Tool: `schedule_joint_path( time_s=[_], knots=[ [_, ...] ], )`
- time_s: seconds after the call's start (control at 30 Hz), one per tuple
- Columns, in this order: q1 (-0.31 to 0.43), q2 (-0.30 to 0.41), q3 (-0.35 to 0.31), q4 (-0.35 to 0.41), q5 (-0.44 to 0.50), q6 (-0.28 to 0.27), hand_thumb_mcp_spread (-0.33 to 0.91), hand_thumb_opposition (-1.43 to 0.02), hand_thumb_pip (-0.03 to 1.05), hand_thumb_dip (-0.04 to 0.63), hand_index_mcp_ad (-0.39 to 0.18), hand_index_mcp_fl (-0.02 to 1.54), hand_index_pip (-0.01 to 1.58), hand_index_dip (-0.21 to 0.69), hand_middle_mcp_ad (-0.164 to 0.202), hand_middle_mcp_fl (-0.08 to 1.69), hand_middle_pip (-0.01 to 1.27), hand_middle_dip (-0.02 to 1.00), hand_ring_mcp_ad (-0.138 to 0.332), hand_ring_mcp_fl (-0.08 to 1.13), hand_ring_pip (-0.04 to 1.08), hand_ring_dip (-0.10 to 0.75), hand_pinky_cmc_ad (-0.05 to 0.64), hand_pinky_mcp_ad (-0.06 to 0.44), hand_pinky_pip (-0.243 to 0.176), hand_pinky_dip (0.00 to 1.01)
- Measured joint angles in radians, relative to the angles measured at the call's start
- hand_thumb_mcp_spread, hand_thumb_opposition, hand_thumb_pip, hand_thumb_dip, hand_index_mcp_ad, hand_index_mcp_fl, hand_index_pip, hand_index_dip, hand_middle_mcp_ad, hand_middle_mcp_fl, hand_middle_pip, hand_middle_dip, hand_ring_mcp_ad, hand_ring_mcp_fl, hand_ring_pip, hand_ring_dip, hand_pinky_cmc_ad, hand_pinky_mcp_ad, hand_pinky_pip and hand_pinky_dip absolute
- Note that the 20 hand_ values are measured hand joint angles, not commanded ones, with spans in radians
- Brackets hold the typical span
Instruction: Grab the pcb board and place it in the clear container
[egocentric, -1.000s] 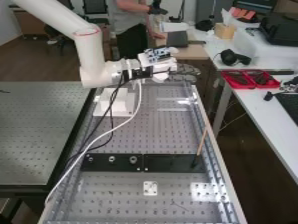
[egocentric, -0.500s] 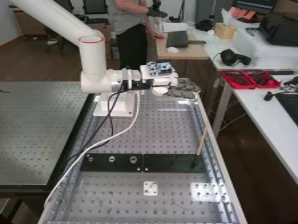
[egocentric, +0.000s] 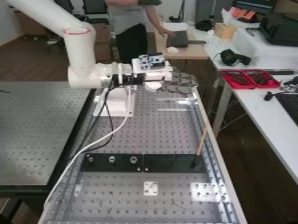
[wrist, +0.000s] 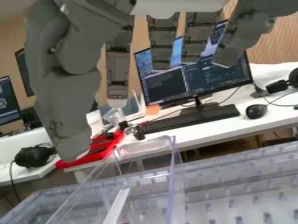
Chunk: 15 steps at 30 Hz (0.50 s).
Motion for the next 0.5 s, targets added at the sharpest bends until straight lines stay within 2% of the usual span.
schedule_joint_path(
  time_s=[0.27, 0.5],
  knots=[
    [-0.039, 0.156, -0.078, -0.028, 0.021, -0.04, 0.53, -0.77, 0.33, 0.204, -0.188, 0.22, 0.6, 0.26, 0.068, 0.05, 0.14, 0.16, 0.112, 0.0, 0.09, 0.051, 0.304, 0.182, -0.077, 0.18],
    [-0.085, 0.301, -0.14, -0.078, 0.076, -0.073, 0.53, -0.76, 0.33, 0.204, -0.185, 0.24, 0.52, 0.26, 0.068, 0.05, 0.14, 0.16, 0.112, 0.0, 0.09, 0.051, 0.304, 0.183, -0.077, 0.18]
  ],
)
